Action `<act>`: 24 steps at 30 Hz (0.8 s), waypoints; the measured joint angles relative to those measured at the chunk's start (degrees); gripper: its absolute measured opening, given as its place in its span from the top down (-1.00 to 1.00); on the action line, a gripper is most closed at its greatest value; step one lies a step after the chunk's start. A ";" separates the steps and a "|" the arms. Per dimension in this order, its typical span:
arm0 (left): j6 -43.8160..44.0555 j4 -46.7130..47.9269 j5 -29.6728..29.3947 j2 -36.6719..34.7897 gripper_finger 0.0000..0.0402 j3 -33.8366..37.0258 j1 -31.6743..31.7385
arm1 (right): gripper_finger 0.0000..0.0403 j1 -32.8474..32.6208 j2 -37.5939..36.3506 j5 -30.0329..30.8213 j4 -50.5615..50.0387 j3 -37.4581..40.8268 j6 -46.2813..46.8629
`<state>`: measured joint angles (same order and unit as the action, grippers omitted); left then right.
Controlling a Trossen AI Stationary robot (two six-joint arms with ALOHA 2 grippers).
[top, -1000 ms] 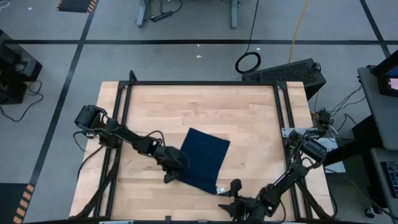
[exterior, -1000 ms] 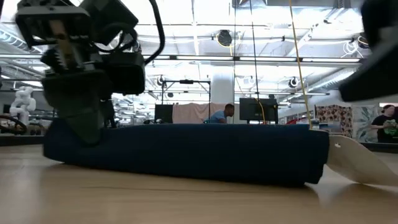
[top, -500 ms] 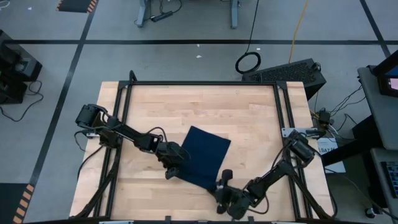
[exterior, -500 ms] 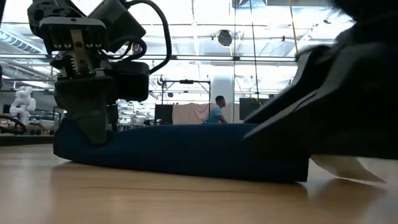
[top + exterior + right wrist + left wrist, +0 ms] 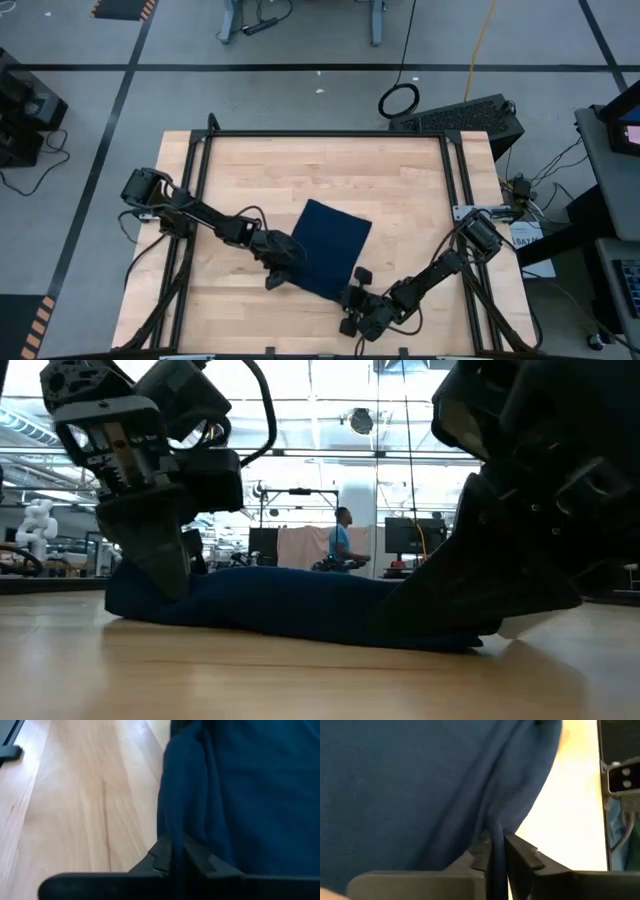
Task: Roll towel
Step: Roll the dark blue towel
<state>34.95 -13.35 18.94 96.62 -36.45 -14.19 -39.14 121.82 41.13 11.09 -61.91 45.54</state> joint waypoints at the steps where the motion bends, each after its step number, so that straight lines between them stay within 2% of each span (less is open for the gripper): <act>1: -0.65 0.00 0.00 0.00 0.73 0.00 -0.29 | 0.91 0.16 0.00 -0.30 -0.09 0.00 0.90; 8: -6.40 2.19 -0.53 -5.82 0.37 0.00 -1.58 | 0.98 1.23 -0.09 -3.52 0.02 -0.02 3.69; 10: -12.09 4.46 -7.05 -8.80 0.33 0.00 -3.74 | 0.97 1.33 -0.07 -3.76 -0.17 -0.02 4.43; 13: -19.98 6.42 -20.06 -11.73 0.32 0.00 -8.00 | 0.97 1.31 -0.07 -4.20 -0.35 0.00 5.30; 16: -25.69 3.23 -25.43 -11.90 0.32 0.00 -12.70 | 0.98 1.31 -0.02 -4.36 -0.33 0.04 6.17; 19: -30.65 -0.56 -28.80 -9.27 0.32 -0.09 -18.06 | 0.98 1.31 0.02 -4.60 -0.31 0.09 6.55; 24: -36.91 -1.56 -45.93 -3.11 0.32 -0.07 -24.88 | 0.98 1.31 0.07 -4.65 -0.47 0.09 7.83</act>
<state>-1.96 -14.91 -26.99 93.51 -36.51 -39.06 -37.82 121.89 36.48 10.62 -61.82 53.36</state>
